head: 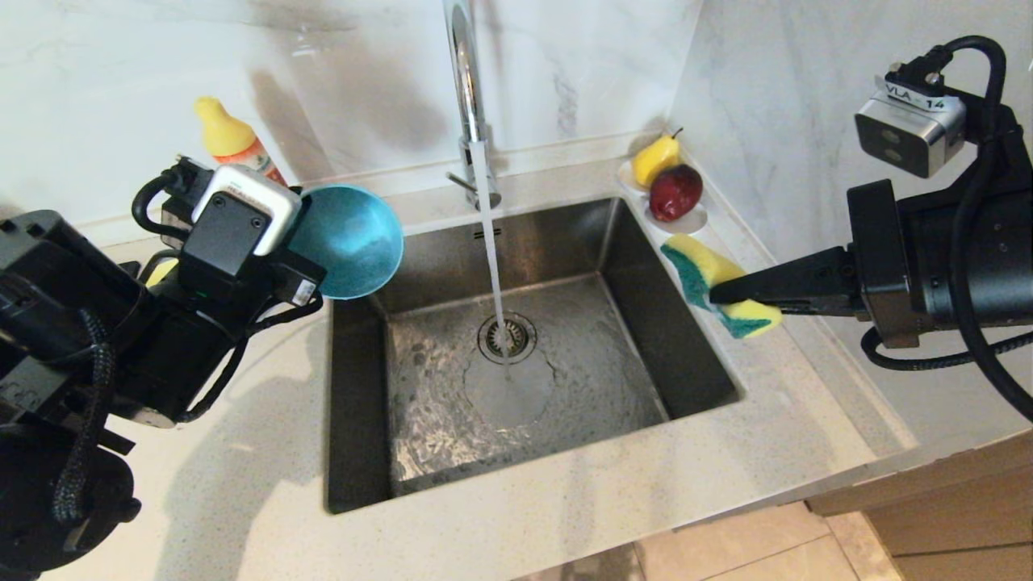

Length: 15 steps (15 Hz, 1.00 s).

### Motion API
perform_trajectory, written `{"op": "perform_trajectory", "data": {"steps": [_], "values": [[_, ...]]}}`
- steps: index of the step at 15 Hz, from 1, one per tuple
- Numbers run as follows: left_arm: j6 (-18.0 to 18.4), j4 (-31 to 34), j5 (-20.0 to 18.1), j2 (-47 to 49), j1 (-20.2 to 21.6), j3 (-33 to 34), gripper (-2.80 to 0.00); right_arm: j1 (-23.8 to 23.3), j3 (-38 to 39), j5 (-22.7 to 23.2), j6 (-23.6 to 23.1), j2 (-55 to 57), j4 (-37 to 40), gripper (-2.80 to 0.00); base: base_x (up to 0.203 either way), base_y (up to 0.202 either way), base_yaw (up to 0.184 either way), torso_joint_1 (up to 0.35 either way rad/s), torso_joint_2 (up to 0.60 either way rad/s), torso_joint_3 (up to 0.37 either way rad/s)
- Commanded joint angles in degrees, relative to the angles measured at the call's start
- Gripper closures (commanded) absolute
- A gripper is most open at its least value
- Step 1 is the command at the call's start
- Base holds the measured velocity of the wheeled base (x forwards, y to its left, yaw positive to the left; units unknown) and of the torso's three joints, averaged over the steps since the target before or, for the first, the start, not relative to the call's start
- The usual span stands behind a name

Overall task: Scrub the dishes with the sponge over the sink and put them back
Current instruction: Rinse the bowl, then place the bowl on the table

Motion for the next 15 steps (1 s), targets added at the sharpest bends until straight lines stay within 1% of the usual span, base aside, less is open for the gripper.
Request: {"op": "perform_trajectory", "data": {"steps": [1,2,3,4,5,9,13,14,15], "values": [[3.93,1.7,1.12,1.36,0.35,-2.63,0.0,-0.12,-0.01,0.09,0.19,0.02,0.19,0.0,0.0,0.0,0.0,0.0,0.0,0.0],[5.03,4.28,2.07,1.29,0.38,-3.87,0.0,-0.58,-0.01,0.18,0.1,-0.13,0.19,0.0,0.0,0.0,0.0,0.0,0.0,0.0],[6.9,4.93,2.81,1.21,0.45,-4.08,0.0,-0.84,-0.01,0.18,0.1,-0.22,0.19,0.0,0.0,0.0,0.0,0.0,0.0,0.0],[7.1,4.99,2.91,1.2,0.53,-4.09,0.0,-0.84,-0.01,0.18,0.1,-0.27,0.19,0.0,0.0,0.0,0.0,0.0,0.0,0.0],[8.75,4.83,2.98,1.19,1.0,-4.02,0.0,-0.84,-0.01,0.18,0.1,-0.31,0.19,0.0,0.0,0.0,0.0,0.0,0.0,0.0],[8.6,4.39,3.42,1.27,1.18,-3.73,0.0,-0.84,-0.01,0.18,0.19,-0.22,0.19,0.0,0.0,0.0,0.0,0.0,0.0,0.0],[7.79,4.75,3.94,1.02,1.46,-4.49,0.0,-0.93,0.0,0.17,0.19,-0.13,0.19,0.0,0.0,0.0,0.0,0.0,0.0,0.0],[4.96,5.61,5.07,0.67,2.04,-6.3,0.0,-0.93,0.08,0.18,0.19,-0.04,0.19,0.0,0.0,0.0,0.0,0.0,0.0,0.0],[3.04,8.17,5.46,-0.18,2.23,-7.37,0.0,-0.93,0.17,0.18,0.19,0.05,0.19,0.0,0.0,0.0,0.0,0.0,0.0,0.0]]}}
